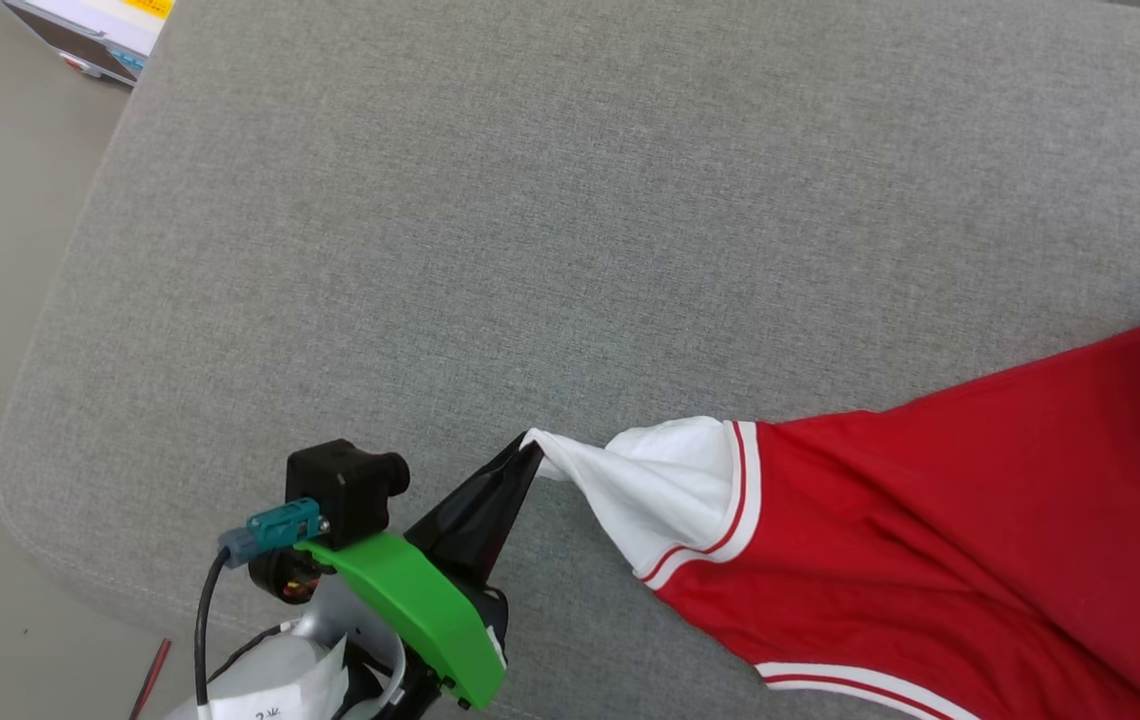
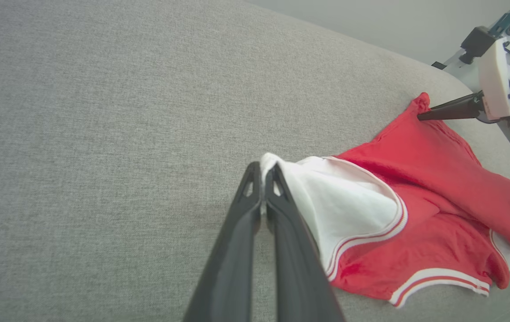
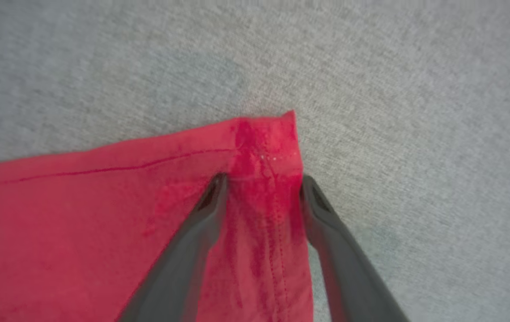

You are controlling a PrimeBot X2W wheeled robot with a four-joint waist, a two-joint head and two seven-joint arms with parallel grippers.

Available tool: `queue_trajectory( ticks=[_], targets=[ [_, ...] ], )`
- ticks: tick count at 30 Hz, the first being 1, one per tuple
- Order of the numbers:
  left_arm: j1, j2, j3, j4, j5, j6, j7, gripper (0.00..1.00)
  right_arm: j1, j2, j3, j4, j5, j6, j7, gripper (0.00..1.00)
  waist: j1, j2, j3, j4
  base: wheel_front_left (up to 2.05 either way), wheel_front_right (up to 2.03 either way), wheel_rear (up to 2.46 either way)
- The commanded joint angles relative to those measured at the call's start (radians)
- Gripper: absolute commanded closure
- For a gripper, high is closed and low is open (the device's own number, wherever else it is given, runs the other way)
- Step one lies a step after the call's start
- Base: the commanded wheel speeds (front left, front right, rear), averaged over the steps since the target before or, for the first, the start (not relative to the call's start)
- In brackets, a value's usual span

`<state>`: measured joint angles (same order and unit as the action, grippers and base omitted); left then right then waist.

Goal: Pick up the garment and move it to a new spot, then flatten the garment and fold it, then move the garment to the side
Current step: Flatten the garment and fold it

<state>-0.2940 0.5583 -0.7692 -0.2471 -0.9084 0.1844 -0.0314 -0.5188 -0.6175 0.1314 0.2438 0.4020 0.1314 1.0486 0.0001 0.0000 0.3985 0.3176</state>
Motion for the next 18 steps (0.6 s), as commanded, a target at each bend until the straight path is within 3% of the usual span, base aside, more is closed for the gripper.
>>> queue_trajectory(
  ticks=[1, 9, 18],
  targets=[
    [-0.018, -0.006, 0.005, 0.005, -0.006, -0.004, -0.006, 1.00, 0.027, 0.024, 0.028, 0.041, 0.009, -0.001, -0.020, 1.00, -0.0001, 0.0000, -0.006, 0.001, 0.00, 0.00, 0.00],
    [-0.006, 0.011, 0.011, 0.015, -0.011, 0.005, -0.003, 1.00, -0.001, 0.049, -0.008, 0.075, 0.050, -0.001, -0.165, 1.00, -0.0001, 0.0000, -0.071, -0.017, 0.00, 0.00, 0.00],
    [0.012, 0.066, 0.040, -0.009, -0.018, 0.036, 0.010, 1.00, -0.009, 0.040, -0.059, 0.058, 0.116, -0.001, -0.317, 1.00, -0.0001, 0.0000, -0.200, -0.091, 0.00, 0.00, 0.00]
  ],
)
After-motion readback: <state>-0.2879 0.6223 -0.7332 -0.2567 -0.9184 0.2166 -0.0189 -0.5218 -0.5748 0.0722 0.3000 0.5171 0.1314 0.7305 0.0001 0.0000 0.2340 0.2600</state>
